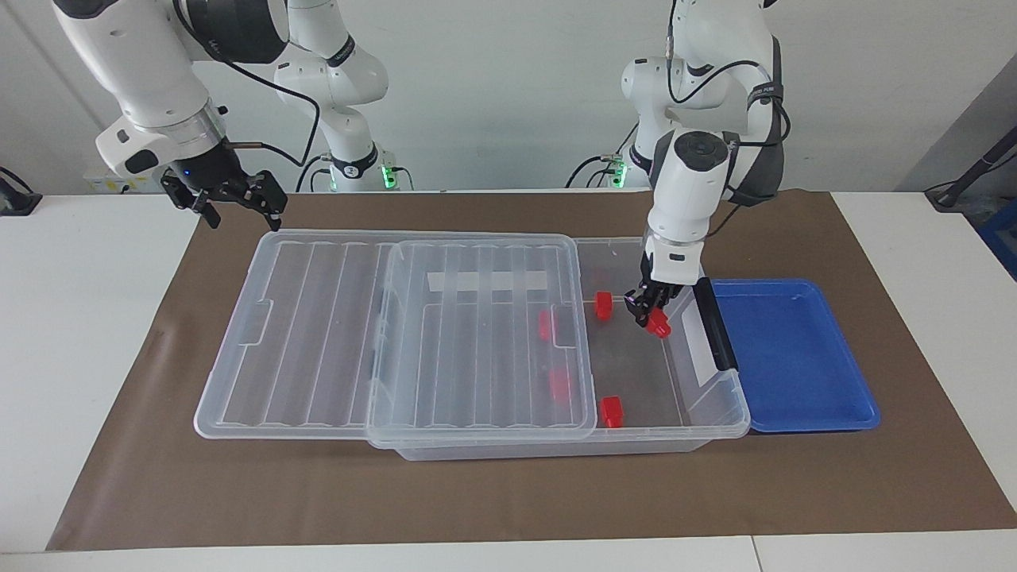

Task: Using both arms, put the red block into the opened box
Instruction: 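Carry the red block with the left gripper over the open box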

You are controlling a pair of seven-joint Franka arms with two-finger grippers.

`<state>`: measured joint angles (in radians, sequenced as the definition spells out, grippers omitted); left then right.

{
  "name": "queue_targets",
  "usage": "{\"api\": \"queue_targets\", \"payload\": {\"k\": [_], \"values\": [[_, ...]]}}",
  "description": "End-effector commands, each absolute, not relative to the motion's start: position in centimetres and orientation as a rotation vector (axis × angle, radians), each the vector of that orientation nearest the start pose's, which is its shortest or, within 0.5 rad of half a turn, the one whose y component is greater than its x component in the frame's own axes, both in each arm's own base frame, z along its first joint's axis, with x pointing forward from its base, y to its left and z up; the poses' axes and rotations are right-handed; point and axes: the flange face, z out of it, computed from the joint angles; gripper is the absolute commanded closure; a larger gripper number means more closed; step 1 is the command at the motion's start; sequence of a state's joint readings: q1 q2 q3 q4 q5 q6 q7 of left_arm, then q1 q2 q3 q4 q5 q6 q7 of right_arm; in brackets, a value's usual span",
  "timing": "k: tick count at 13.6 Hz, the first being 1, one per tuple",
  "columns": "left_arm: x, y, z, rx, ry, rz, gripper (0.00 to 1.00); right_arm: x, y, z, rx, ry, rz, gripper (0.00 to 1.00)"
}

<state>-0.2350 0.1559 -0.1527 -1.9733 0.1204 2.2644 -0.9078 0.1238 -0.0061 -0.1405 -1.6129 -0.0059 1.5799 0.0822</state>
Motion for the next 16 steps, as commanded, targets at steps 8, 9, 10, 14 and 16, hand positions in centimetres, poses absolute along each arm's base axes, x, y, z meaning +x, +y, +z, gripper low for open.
{"api": "queue_targets", "payload": {"k": [8, 9, 10, 14, 16], "values": [[57.8, -23.1, 31.2, -3.09, -0.617, -0.284, 0.96, 54.5, -1.5, 61.0, -3.131, 0.173, 0.015, 0.0], [57.9, -23.3, 30.5, -3.096, -0.613, -0.291, 0.96, 54.5, -1.5, 61.0, -3.131, 0.173, 0.015, 0.0], [57.9, -23.3, 29.5, -3.095, -0.613, -0.279, 0.96, 54.5, -1.5, 61.0, -3.131, 0.173, 0.015, 0.0], [57.8, -23.3, 29.4, -3.082, -0.593, -0.273, 0.25, 54.4, -1.4, 61.0, -3.129, 0.166, 0.015, 0.05], [57.7, -23.3, 29.5, -3.065, -0.589, -0.251, 0.0, 54.5, -1.4, 61.0, -3.128, 0.159, 0.013, 0.73]]}}
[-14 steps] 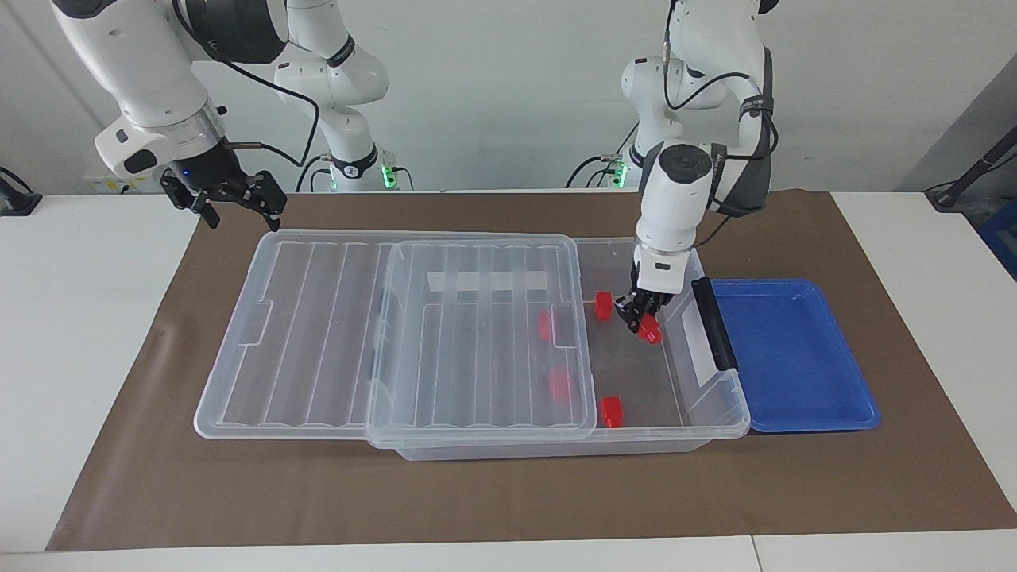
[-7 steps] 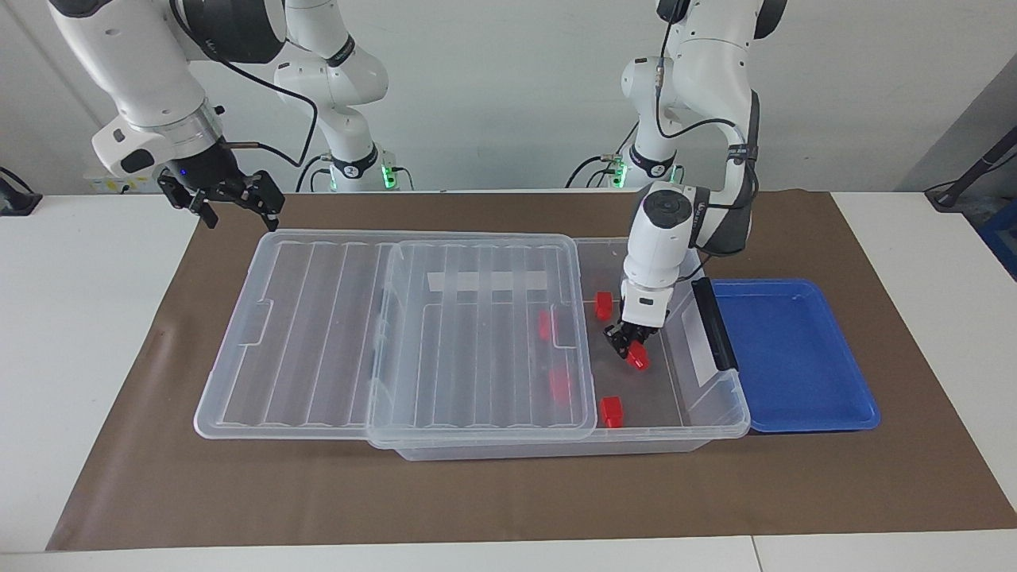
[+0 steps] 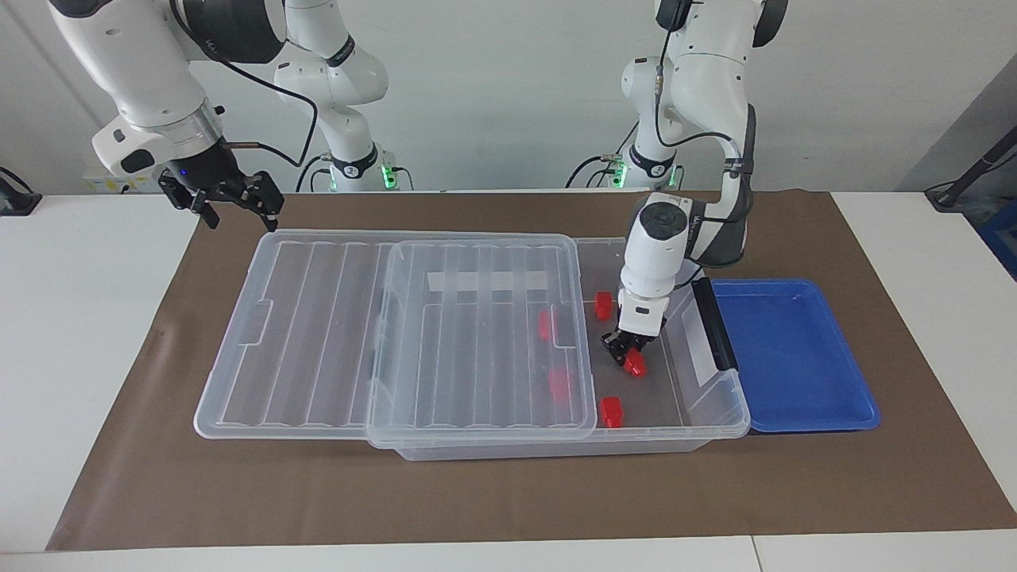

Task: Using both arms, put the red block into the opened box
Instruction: 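Carry the red block with the left gripper over the open box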

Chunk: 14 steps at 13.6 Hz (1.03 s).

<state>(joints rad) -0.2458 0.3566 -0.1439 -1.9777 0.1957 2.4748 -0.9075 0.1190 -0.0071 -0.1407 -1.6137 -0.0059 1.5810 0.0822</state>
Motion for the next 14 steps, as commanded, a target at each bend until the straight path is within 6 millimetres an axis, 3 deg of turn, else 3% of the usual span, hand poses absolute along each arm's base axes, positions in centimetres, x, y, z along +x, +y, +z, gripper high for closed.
{"api": "queue_targets", "payload": {"k": [1, 4, 6, 10, 13, 14], "values": [[57.9, -23.4, 30.0, -3.053, -0.592, -0.235, 0.0, 54.5, -1.4, 61.0, -3.128, 0.159, 0.013, 1.0], [59.1, -23.5, 32.9, -3.003, -0.696, -0.211, 0.0, 54.4, -1.8, 60.7, -3.129, 0.14, 0.02, 1.0], [58.8, -23.4, 35.6, -2.985, -0.729, -0.221, 0.0, 54.6, -2.4, 60.9, -3.13, 0.116, -0.011, 1.0], [57.7, -22.9, 40.0, -2.939, -0.866, -0.231, 0.0, 55.4, -6.3, 60.1, -3.14, -0.04, -0.077, 1.0], [57.9, -22.7, 42.7, -2.878, -0.994, -0.216, 0.0, 56.7, -8.9, 57.6, -3.151, -0.151, -0.141, 1.0], [58.1, -22.0, 44.8, -2.871, -1.009, -0.227, 0.0, 57.5, -10.0, 56.3, -3.157, -0.181, -0.156, 1.0]]}}
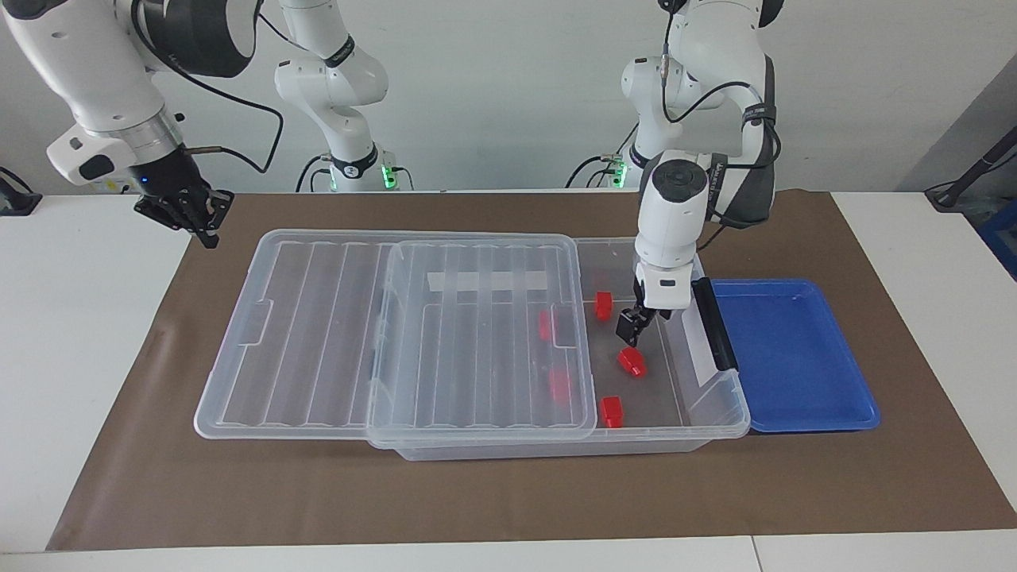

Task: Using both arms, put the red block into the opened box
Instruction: 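Carry the red block with the left gripper over the open box, then open the left gripper to drop the red block into the box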

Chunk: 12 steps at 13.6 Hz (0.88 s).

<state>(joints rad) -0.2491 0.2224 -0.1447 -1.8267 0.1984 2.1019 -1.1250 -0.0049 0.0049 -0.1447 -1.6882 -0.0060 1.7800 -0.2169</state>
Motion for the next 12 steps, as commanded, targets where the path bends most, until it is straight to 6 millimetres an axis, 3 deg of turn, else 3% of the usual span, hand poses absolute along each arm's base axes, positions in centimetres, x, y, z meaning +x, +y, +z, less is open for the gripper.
{"api": "queue_targets", "payload": {"k": [1, 5, 9, 10, 12], "values": [[58.3, -21.1, 47.0, -2.86, -1.03, -0.243, 0.0, 58.4, -10.7, 55.0, -3.154, -0.213, -0.176, 1.0], [58.9, -16.7, 52.5, -2.874, -0.897, -0.224, 0.0, 61.2, -11.7, 50.0, -3.157, -0.298, -0.184, 1.0], [57.5, -9.2, 58.0, -2.965, -0.717, -0.181, 0.0, 62.9, -10.3, 47.5, -3.12, -0.289, -0.222, 1.0], [57.1, -7.4, 58.8, -2.984, -0.653, -0.17, 0.0, 63.0, -10.1, 47.4, -3.118, -0.289, -0.229, 1.0], [56.9, -6.0, 59.3, -3.003, -0.572, -0.162, 0.0, 63.3, -9.2, 46.7, -3.09, -0.255, -0.225, 1.0]]}}
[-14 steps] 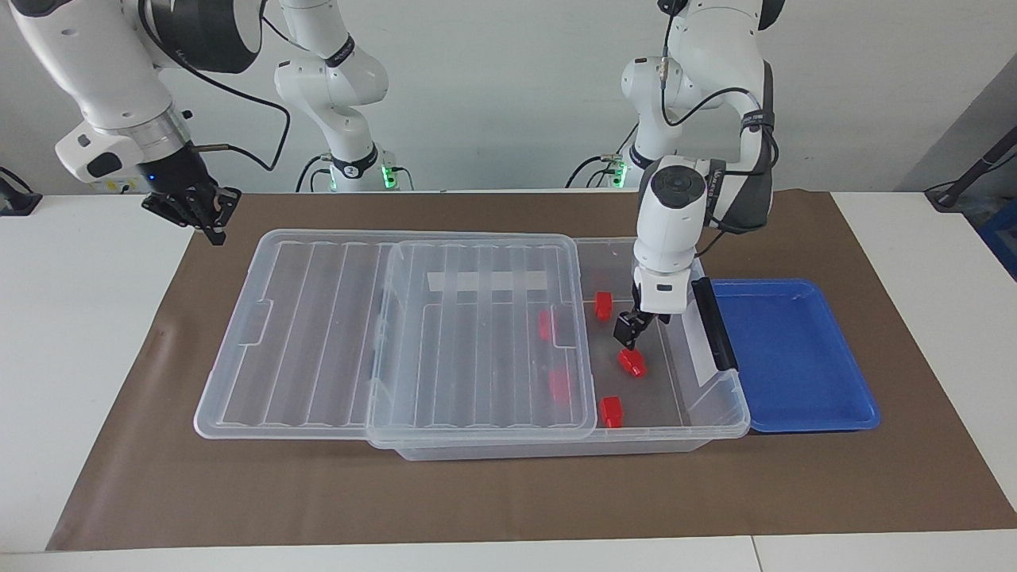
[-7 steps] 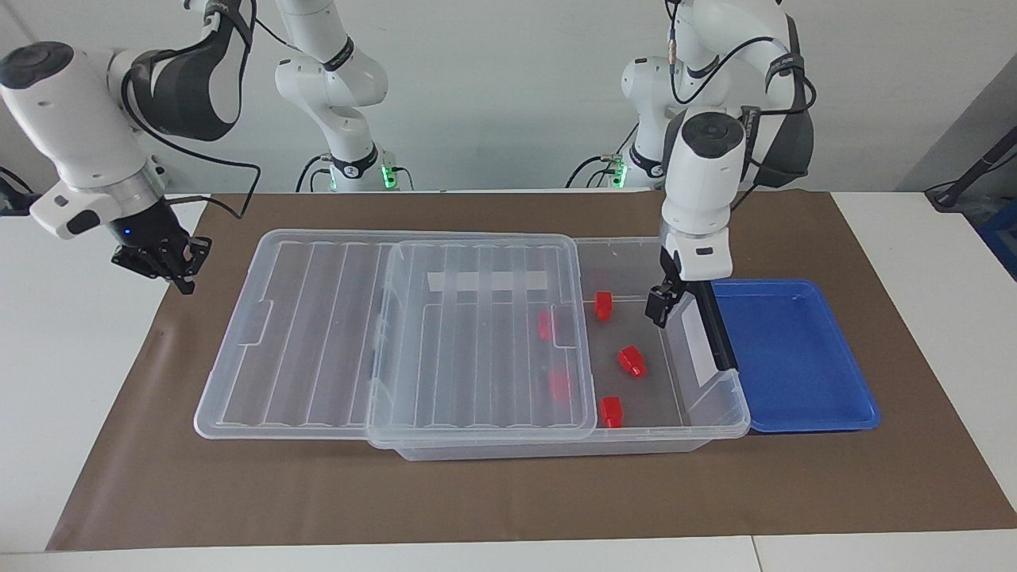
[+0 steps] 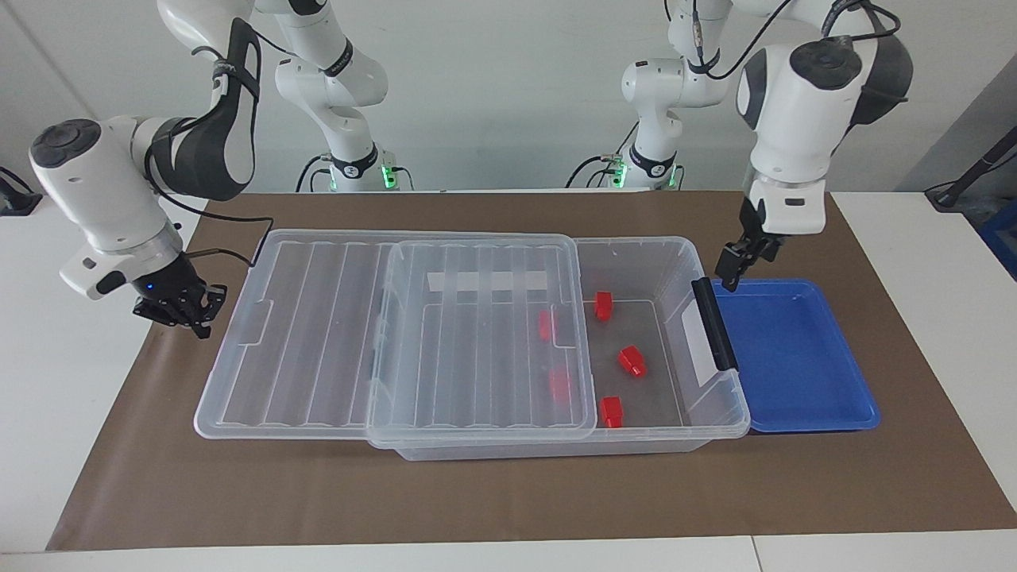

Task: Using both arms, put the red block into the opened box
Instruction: 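Withdraw the left gripper to the tray while the right gripper reaches the lid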

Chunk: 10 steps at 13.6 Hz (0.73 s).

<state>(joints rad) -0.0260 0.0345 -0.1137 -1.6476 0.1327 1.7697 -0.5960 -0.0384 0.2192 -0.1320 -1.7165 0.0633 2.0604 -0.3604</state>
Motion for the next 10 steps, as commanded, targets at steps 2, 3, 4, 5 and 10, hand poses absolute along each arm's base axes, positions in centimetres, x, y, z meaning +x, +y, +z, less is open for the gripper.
{"api": "queue_targets", "payload": {"k": [2, 3, 4, 5, 10], "values": [[57.0, -5.8, 59.5, -3.017, -0.48, -0.164, 0.0, 63.6, -7.5, 46.5, -3.075, -0.245, -0.225, 1.0], [56.9, -5.7, 59.3, -3.021, -0.422, -0.143, 0.0, 63.7, -6.4, 46.4, -3.071, -0.241, -0.221, 1.0], [56.6, -5.4, 59.2, -3.022, -0.367, -0.108, 0.0, 63.8, -5.3, 46.4, -3.069, -0.255, -0.222, 1.0], [56.4, -4.6, 59.1, -3.022, -0.307, -0.069, 0.0, 63.9, -4.8, 46.4, -3.068, -0.245, -0.221, 1.0], [55.5, -4.3, 58.8, -3.057, -0.215, 0.033, 0.0, 64.0, -1.0, 45.6, -3.063, -0.22, -0.247, 1.0]]}}
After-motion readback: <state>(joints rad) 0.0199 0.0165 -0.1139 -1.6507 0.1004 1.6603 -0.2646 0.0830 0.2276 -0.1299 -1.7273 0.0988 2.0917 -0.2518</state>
